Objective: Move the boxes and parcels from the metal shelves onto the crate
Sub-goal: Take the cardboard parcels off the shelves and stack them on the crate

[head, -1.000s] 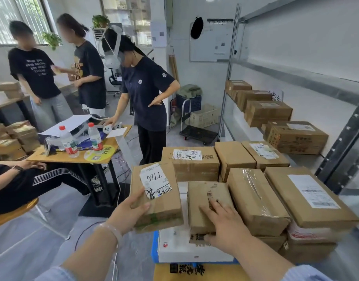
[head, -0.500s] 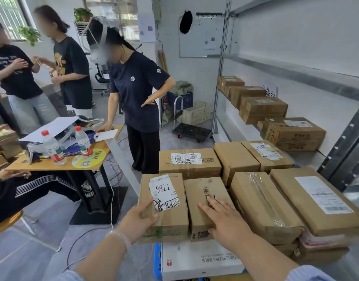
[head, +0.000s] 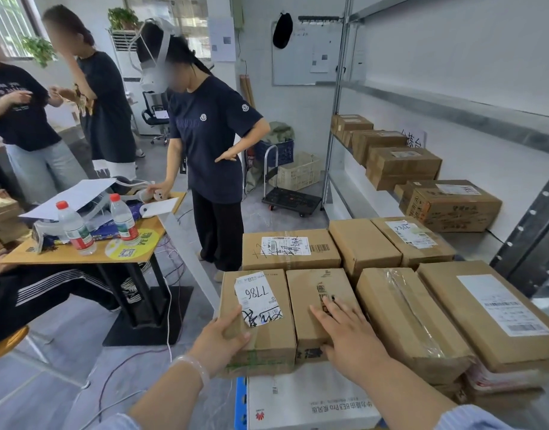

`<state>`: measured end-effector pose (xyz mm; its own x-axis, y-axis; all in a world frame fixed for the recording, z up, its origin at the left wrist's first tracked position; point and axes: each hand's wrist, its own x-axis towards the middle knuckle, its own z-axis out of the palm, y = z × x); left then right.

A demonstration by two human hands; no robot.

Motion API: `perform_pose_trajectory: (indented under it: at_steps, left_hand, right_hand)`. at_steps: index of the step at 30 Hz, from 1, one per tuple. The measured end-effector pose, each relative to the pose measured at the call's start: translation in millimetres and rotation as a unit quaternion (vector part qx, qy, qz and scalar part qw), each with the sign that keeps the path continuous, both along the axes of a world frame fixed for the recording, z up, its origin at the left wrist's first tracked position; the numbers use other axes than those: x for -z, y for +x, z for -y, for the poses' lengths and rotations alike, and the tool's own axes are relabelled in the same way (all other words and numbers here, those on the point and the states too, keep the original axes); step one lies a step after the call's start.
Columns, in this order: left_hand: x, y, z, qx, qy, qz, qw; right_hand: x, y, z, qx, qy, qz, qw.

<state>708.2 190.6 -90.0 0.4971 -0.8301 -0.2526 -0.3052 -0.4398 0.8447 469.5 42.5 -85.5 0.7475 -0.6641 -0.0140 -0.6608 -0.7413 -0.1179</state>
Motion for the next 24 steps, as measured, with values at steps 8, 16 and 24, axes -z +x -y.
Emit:
perform_pose_trajectory:
  at_steps: [8, 16, 24]
  left_hand:
    - [4.2, 4.7, 9.3, 0.007, 0.002, 0.006, 1.0]
    - [6.7, -0.1, 14.4, 0.015, 0.019, 0.03, 0.999]
    - [7.7, -0.6, 20.0, 0.013, 0.041, 0.037, 0.998]
  right_hand:
    - [1.6, -0.2, 4.5, 0.006, -0.006, -0.002, 1.0]
    - [-1.5, -0.8, 13.1, -0.006, -0.007, -0.016, 1.0]
    - [-1.9, -0.1, 14.3, -0.006, -0.004, -0.024, 1.0]
